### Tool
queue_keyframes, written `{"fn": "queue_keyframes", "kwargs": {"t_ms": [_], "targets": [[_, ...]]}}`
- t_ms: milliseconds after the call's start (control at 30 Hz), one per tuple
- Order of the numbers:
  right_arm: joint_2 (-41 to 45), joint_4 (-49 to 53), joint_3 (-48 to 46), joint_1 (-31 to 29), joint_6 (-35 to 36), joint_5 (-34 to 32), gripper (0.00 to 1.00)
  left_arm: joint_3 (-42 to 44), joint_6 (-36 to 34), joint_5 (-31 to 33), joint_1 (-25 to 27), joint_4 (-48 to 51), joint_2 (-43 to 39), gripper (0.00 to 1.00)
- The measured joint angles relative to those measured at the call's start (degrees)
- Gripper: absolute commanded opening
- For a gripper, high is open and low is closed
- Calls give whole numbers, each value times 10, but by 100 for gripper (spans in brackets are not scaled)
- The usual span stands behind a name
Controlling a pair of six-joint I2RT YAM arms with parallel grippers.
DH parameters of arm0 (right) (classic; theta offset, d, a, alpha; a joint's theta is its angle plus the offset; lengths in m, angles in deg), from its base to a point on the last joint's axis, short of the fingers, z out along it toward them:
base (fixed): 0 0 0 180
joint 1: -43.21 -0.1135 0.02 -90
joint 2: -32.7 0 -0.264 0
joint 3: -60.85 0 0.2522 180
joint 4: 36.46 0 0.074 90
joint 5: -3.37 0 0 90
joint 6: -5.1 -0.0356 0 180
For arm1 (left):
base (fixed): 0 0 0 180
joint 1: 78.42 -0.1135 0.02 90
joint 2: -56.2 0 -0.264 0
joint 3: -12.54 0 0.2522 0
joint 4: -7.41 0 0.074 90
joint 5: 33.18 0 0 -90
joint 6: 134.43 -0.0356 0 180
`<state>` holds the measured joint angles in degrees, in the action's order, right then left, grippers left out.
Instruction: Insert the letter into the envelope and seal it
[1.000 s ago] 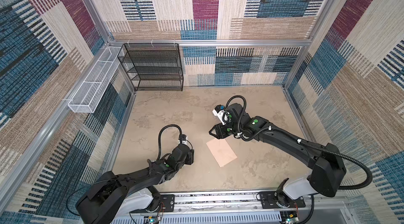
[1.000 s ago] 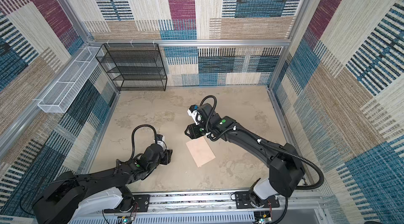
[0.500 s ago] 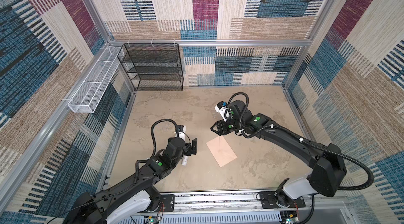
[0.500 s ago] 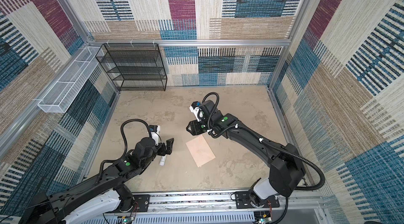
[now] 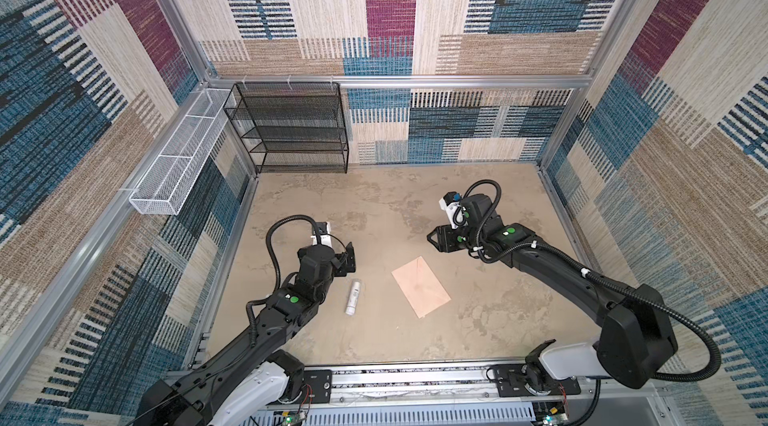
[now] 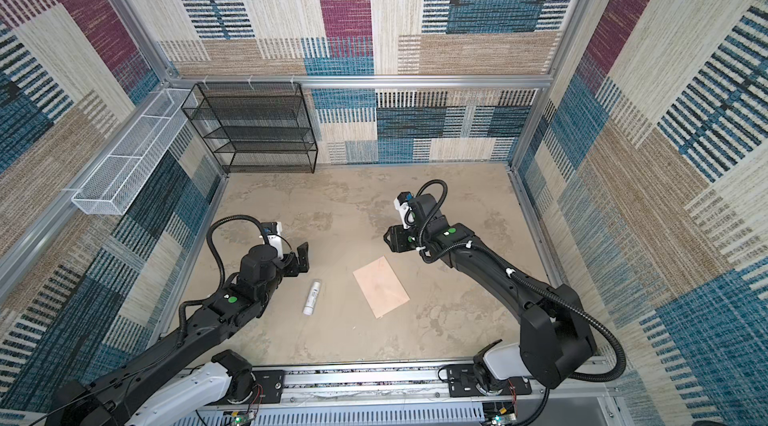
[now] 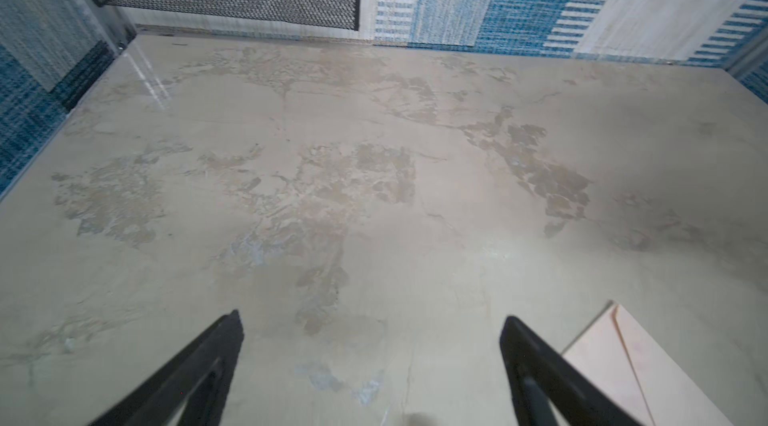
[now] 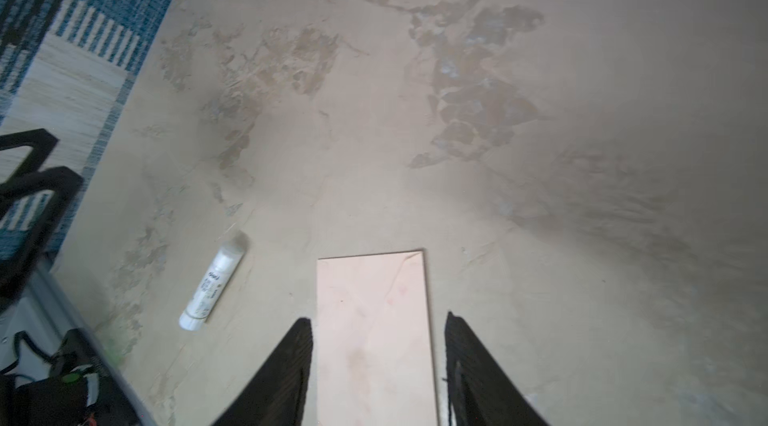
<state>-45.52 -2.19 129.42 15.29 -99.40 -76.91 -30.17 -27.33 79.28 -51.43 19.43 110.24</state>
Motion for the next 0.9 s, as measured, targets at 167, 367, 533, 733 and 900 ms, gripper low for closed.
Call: {"fn": "queue_keyframes", "kwargs": {"t_ms": [167, 367, 533, 733, 900], "targets": [[58, -137, -132, 11, 56, -119, 60, 22, -6, 0, -51, -48, 33, 99], [96, -360, -268, 56, 134, -277, 64, 37, -7, 1, -106, -95, 55, 99], [104, -513, -351, 118, 163, -344, 66, 40, -13, 2, -137, -118, 56, 99], [36, -686, -407, 158, 162, -363, 65, 43, -42, 15, -169, -142, 70, 99], [-14, -809, -438, 167, 165, -368, 66, 85, -64, 22, -200, -192, 84, 99]]}}
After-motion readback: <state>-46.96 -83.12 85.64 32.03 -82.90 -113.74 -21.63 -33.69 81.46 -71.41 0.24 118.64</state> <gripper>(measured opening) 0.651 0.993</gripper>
